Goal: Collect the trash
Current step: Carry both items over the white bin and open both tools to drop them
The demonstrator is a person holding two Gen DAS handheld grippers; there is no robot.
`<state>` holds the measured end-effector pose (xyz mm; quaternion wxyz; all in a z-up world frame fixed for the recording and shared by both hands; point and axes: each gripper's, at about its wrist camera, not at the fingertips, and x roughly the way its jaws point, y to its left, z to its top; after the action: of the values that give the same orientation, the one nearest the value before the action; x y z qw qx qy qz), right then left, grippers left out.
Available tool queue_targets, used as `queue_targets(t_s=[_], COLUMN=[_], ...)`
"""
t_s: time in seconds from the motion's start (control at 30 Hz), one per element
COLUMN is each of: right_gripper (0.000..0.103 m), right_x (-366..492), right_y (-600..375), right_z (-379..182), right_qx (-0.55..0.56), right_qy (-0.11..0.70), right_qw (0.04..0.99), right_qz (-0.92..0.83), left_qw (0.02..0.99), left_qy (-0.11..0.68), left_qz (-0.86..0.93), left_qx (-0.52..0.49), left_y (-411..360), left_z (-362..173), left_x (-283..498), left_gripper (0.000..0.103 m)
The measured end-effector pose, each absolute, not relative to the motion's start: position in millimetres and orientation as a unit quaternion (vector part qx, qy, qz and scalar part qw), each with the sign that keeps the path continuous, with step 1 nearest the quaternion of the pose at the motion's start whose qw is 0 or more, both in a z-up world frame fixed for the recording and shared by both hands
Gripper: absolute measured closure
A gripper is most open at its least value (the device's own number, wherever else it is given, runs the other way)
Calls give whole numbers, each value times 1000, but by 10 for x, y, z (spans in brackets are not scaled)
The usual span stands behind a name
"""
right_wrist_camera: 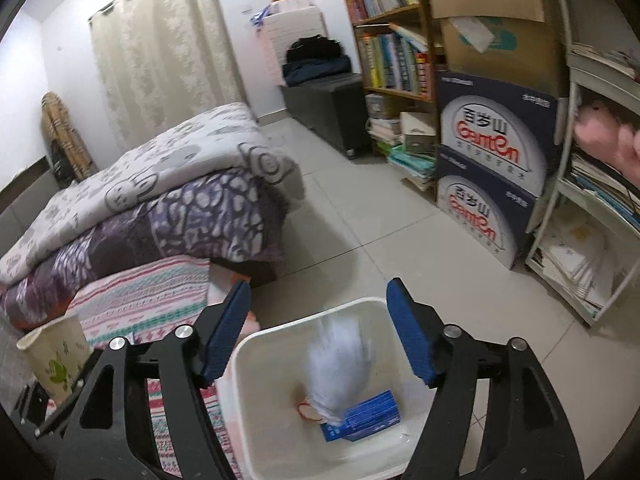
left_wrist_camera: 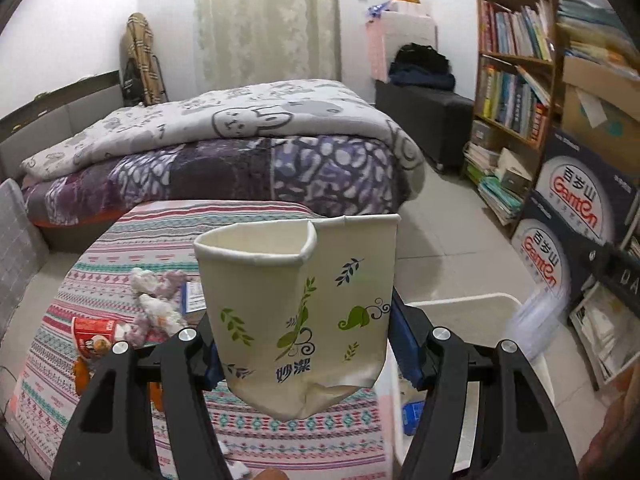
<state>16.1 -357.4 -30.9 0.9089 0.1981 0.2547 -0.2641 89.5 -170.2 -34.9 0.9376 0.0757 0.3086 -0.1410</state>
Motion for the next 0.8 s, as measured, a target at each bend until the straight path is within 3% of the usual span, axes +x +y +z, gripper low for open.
queue_targets(t_s=[0.63, 0.8], right_gripper=[18, 15], right_x=[-152, -208], right_y=[-4077, -4177], right_z=[-363, -382], right_qx=[218, 225], right_qy=[243, 242], right_qw=[886, 880], right_qz=[-330, -343], left_qw=[914, 904], left_qy=[325, 332], left_qz=[-217, -249], left_qx=[108, 102], left_y=[-2364, -2488], left_z=[-499, -496], left_x=[664, 628], left_gripper=[39, 34])
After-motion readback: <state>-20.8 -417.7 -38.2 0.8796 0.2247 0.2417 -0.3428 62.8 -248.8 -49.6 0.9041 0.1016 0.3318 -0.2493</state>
